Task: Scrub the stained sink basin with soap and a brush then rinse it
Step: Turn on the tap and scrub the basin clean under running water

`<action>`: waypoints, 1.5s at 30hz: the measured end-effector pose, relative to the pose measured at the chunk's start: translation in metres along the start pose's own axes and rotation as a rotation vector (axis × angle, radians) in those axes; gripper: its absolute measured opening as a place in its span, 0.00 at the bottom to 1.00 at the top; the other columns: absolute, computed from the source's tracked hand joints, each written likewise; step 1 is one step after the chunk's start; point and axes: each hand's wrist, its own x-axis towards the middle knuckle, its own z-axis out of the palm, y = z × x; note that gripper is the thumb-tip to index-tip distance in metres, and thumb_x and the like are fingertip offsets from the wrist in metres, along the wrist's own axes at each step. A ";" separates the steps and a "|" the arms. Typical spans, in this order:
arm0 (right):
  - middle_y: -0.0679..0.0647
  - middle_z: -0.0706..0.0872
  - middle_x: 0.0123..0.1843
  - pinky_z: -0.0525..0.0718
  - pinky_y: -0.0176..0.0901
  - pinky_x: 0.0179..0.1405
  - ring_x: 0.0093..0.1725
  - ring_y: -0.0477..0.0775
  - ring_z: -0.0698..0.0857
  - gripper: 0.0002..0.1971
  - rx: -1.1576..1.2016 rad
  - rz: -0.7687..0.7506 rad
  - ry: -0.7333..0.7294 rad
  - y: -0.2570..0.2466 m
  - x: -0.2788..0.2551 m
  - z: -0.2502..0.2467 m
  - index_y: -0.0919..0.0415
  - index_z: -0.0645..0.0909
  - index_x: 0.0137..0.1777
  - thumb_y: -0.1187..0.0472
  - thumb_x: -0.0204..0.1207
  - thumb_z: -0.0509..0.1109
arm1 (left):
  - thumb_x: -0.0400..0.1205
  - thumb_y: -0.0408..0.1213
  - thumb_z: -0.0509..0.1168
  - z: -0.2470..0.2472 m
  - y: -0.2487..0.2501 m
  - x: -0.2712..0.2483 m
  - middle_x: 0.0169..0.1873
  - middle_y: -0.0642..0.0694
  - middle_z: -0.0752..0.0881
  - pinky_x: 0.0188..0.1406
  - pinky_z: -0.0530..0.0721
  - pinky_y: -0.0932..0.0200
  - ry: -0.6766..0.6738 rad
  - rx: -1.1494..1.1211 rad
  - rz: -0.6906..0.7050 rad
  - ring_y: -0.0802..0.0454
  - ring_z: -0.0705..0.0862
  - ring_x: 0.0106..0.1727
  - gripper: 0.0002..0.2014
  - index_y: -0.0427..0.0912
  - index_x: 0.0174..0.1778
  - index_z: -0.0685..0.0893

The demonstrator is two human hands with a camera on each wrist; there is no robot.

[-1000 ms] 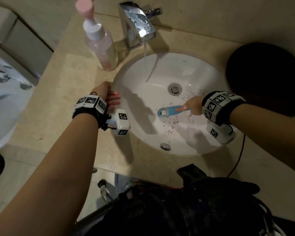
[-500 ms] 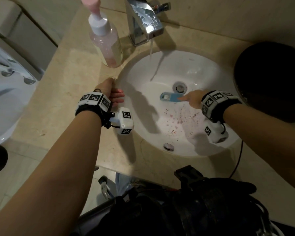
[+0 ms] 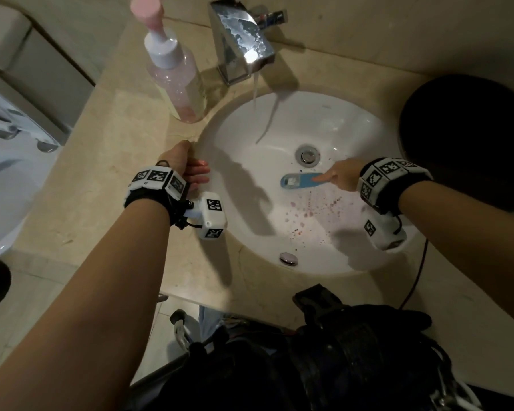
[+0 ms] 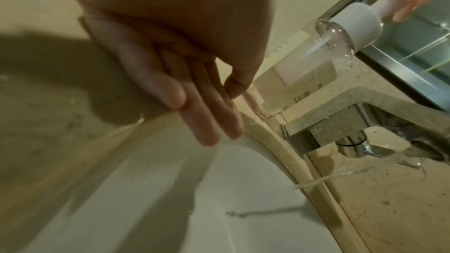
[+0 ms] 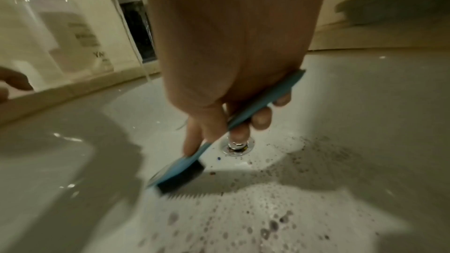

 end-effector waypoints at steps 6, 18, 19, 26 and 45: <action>0.47 0.78 0.37 0.79 0.35 0.45 0.34 0.46 0.71 0.14 0.139 -0.195 -0.212 -0.011 -0.005 0.022 0.45 0.82 0.65 0.55 0.84 0.60 | 0.81 0.47 0.52 -0.001 0.001 0.001 0.12 0.52 0.83 0.27 0.70 0.63 0.016 0.004 -0.005 0.55 0.81 0.18 0.19 0.42 0.31 0.79; 0.52 0.81 0.38 0.73 0.19 0.33 0.35 0.49 0.76 0.22 0.256 -0.183 -0.006 0.000 0.006 0.000 0.46 0.78 0.62 0.73 0.81 0.55 | 0.81 0.47 0.52 0.000 0.000 0.001 0.11 0.52 0.82 0.26 0.69 0.64 0.029 -0.012 0.011 0.56 0.80 0.14 0.19 0.41 0.30 0.78; 0.49 0.81 0.36 0.73 0.17 0.30 0.34 0.47 0.76 0.18 0.272 -0.199 -0.061 0.000 0.003 0.000 0.47 0.77 0.55 0.73 0.80 0.57 | 0.81 0.47 0.52 0.000 0.000 0.001 0.11 0.52 0.82 0.26 0.69 0.63 0.025 -0.011 0.010 0.55 0.81 0.16 0.19 0.41 0.30 0.78; 0.46 0.83 0.35 0.76 0.37 0.41 0.40 0.52 0.80 0.10 0.058 -0.072 -0.340 0.001 0.006 0.015 0.53 0.73 0.51 0.69 0.77 0.64 | 0.81 0.46 0.52 0.000 0.000 0.002 0.11 0.52 0.82 0.29 0.69 0.63 0.013 0.001 0.003 0.52 0.80 0.27 0.19 0.41 0.30 0.78; 0.56 0.89 0.46 0.74 0.15 0.26 0.31 0.37 0.79 0.25 0.060 -0.127 -0.359 -0.002 0.009 -0.002 0.66 0.81 0.68 0.78 0.71 0.66 | 0.81 0.47 0.52 0.000 -0.001 0.002 0.12 0.53 0.82 0.28 0.70 0.63 0.017 0.007 0.015 0.53 0.81 0.27 0.18 0.42 0.31 0.78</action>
